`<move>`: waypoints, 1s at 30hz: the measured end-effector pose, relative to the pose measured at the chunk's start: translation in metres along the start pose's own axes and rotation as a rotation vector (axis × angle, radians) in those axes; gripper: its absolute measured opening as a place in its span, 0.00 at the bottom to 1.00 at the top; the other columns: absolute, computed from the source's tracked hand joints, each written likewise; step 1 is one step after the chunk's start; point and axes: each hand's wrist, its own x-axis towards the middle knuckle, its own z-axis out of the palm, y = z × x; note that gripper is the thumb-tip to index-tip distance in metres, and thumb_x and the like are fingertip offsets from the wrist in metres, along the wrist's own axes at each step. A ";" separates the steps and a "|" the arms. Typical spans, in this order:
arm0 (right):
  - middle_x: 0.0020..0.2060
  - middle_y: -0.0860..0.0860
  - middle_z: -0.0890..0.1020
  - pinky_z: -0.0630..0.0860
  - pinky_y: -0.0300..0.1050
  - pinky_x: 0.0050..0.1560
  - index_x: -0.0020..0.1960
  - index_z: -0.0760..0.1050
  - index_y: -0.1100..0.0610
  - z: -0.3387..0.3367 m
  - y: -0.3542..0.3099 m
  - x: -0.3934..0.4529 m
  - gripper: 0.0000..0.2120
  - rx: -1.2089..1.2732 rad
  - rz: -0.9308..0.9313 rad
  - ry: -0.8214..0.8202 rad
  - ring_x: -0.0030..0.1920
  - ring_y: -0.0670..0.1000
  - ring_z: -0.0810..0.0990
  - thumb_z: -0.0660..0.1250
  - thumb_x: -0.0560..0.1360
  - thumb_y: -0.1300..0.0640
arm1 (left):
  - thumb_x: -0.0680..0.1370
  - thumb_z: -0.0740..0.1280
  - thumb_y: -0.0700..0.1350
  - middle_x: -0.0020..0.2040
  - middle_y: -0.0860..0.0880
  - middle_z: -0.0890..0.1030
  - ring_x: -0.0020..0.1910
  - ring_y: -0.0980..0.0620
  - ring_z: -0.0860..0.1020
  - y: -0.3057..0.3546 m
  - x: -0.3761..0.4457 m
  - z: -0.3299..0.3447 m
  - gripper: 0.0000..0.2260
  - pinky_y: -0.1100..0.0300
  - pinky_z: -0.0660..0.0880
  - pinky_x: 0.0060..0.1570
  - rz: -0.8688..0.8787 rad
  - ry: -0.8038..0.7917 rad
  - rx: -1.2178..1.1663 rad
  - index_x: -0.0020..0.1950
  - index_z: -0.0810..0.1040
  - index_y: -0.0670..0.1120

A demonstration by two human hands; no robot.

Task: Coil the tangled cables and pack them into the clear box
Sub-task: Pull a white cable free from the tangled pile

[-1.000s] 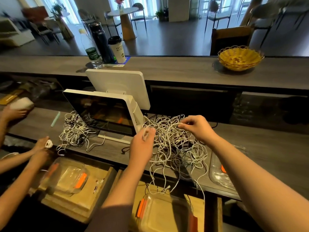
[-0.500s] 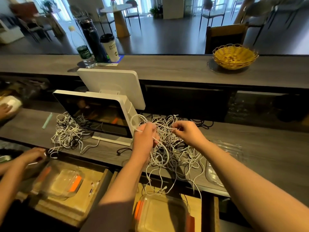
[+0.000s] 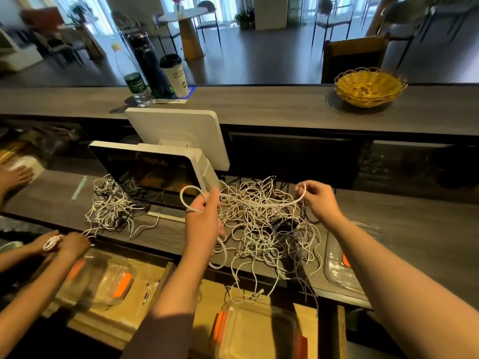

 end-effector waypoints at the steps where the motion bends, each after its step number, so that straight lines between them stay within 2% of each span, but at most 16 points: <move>1: 0.42 0.50 0.83 0.76 0.44 0.47 0.50 0.82 0.56 -0.002 -0.010 -0.001 0.04 0.009 -0.039 0.003 0.43 0.48 0.80 0.69 0.78 0.61 | 0.81 0.66 0.53 0.29 0.50 0.75 0.23 0.54 0.69 -0.003 0.001 -0.002 0.12 0.59 0.71 0.27 -0.012 0.040 0.072 0.45 0.77 0.46; 3: 0.44 0.47 0.84 0.76 0.41 0.51 0.54 0.84 0.55 -0.003 -0.027 -0.004 0.07 -0.010 -0.114 -0.034 0.47 0.43 0.81 0.70 0.77 0.58 | 0.80 0.69 0.50 0.32 0.51 0.78 0.27 0.54 0.72 -0.005 0.000 -0.003 0.10 0.58 0.72 0.30 0.009 0.120 0.154 0.45 0.81 0.45; 6: 0.49 0.46 0.85 0.78 0.42 0.56 0.58 0.83 0.55 0.000 -0.046 -0.009 0.10 -0.080 -0.168 -0.174 0.52 0.43 0.82 0.70 0.77 0.56 | 0.79 0.67 0.45 0.28 0.48 0.72 0.27 0.53 0.68 0.000 -0.003 0.002 0.12 0.57 0.65 0.30 0.088 0.158 0.210 0.37 0.77 0.44; 8: 0.50 0.45 0.84 0.78 0.43 0.56 0.59 0.82 0.53 0.002 -0.056 -0.015 0.11 -0.178 -0.187 -0.272 0.52 0.42 0.82 0.69 0.78 0.55 | 0.79 0.65 0.44 0.30 0.47 0.75 0.29 0.51 0.70 0.005 -0.002 0.009 0.12 0.58 0.67 0.33 0.113 0.156 0.224 0.37 0.76 0.41; 12: 0.54 0.48 0.82 0.77 0.45 0.55 0.63 0.79 0.53 0.002 -0.063 -0.020 0.13 -0.399 -0.156 -0.323 0.48 0.44 0.80 0.64 0.81 0.59 | 0.84 0.57 0.55 0.39 0.45 0.79 0.36 0.50 0.76 0.006 -0.002 0.019 0.20 0.57 0.72 0.37 0.126 0.067 0.296 0.44 0.77 0.43; 14: 0.60 0.52 0.82 0.78 0.50 0.60 0.67 0.77 0.51 -0.001 -0.058 -0.020 0.18 -0.474 -0.138 -0.333 0.56 0.50 0.81 0.63 0.80 0.65 | 0.85 0.51 0.59 0.45 0.44 0.79 0.41 0.49 0.76 0.006 -0.004 0.022 0.22 0.55 0.71 0.39 0.097 -0.010 0.370 0.48 0.78 0.48; 15: 0.63 0.52 0.80 0.79 0.53 0.61 0.68 0.76 0.49 -0.005 -0.056 -0.021 0.22 -0.478 -0.123 -0.337 0.58 0.52 0.82 0.62 0.79 0.68 | 0.85 0.50 0.57 0.49 0.45 0.79 0.45 0.49 0.76 0.006 -0.006 0.024 0.21 0.54 0.73 0.42 0.111 -0.044 0.426 0.52 0.79 0.49; 17: 0.67 0.51 0.78 0.80 0.57 0.57 0.68 0.75 0.46 -0.013 -0.054 -0.026 0.26 -0.459 -0.084 -0.313 0.56 0.56 0.82 0.59 0.78 0.71 | 0.85 0.50 0.53 0.59 0.46 0.78 0.57 0.47 0.76 0.007 -0.012 0.028 0.17 0.48 0.75 0.55 0.170 -0.090 0.492 0.59 0.78 0.50; 19: 0.69 0.51 0.75 0.80 0.53 0.57 0.68 0.76 0.48 -0.020 -0.056 -0.033 0.28 -0.529 -0.061 -0.278 0.58 0.54 0.81 0.57 0.77 0.73 | 0.85 0.52 0.50 0.63 0.49 0.76 0.63 0.49 0.74 0.011 -0.020 0.031 0.15 0.48 0.72 0.62 0.206 -0.090 0.510 0.60 0.77 0.50; 21: 0.68 0.50 0.77 0.80 0.48 0.55 0.67 0.76 0.50 -0.022 -0.060 -0.041 0.23 -0.472 -0.070 -0.276 0.57 0.50 0.81 0.57 0.79 0.69 | 0.85 0.53 0.50 0.58 0.51 0.77 0.57 0.53 0.73 0.015 -0.026 0.033 0.13 0.55 0.70 0.54 0.227 -0.074 0.524 0.55 0.76 0.49; 23: 0.62 0.48 0.81 0.79 0.44 0.52 0.66 0.77 0.51 -0.017 -0.071 -0.054 0.15 -0.295 -0.112 -0.282 0.51 0.42 0.80 0.59 0.82 0.60 | 0.85 0.54 0.52 0.45 0.53 0.76 0.44 0.55 0.72 0.018 -0.030 0.033 0.13 0.57 0.66 0.42 0.238 -0.070 0.572 0.48 0.74 0.50; 25: 0.56 0.46 0.83 0.78 0.45 0.59 0.63 0.79 0.52 -0.007 -0.082 -0.071 0.13 -0.080 -0.142 -0.308 0.53 0.42 0.81 0.60 0.83 0.51 | 0.84 0.58 0.50 0.32 0.53 0.69 0.32 0.53 0.67 0.019 -0.033 0.033 0.17 0.57 0.61 0.34 0.224 -0.124 0.624 0.35 0.69 0.49; 26: 0.54 0.46 0.83 0.77 0.44 0.61 0.62 0.79 0.51 -0.003 -0.088 -0.081 0.15 0.021 -0.131 -0.343 0.54 0.43 0.81 0.59 0.83 0.48 | 0.83 0.61 0.49 0.28 0.52 0.66 0.30 0.52 0.64 0.020 -0.037 0.033 0.19 0.57 0.59 0.33 0.200 -0.167 0.635 0.31 0.67 0.48; 28: 0.51 0.46 0.84 0.77 0.40 0.58 0.60 0.80 0.51 0.003 -0.097 -0.099 0.16 0.113 -0.115 -0.418 0.53 0.45 0.81 0.58 0.83 0.46 | 0.80 0.64 0.49 0.26 0.52 0.66 0.29 0.51 0.64 0.022 -0.044 0.035 0.19 0.58 0.59 0.31 0.153 -0.253 0.637 0.29 0.70 0.46; 30: 0.41 0.47 0.83 0.77 0.42 0.47 0.53 0.81 0.55 0.005 -0.100 -0.116 0.14 0.145 -0.124 -0.418 0.41 0.47 0.80 0.60 0.82 0.48 | 0.80 0.64 0.50 0.27 0.52 0.68 0.30 0.51 0.66 0.026 -0.054 0.034 0.17 0.58 0.62 0.32 0.116 -0.317 0.605 0.32 0.74 0.46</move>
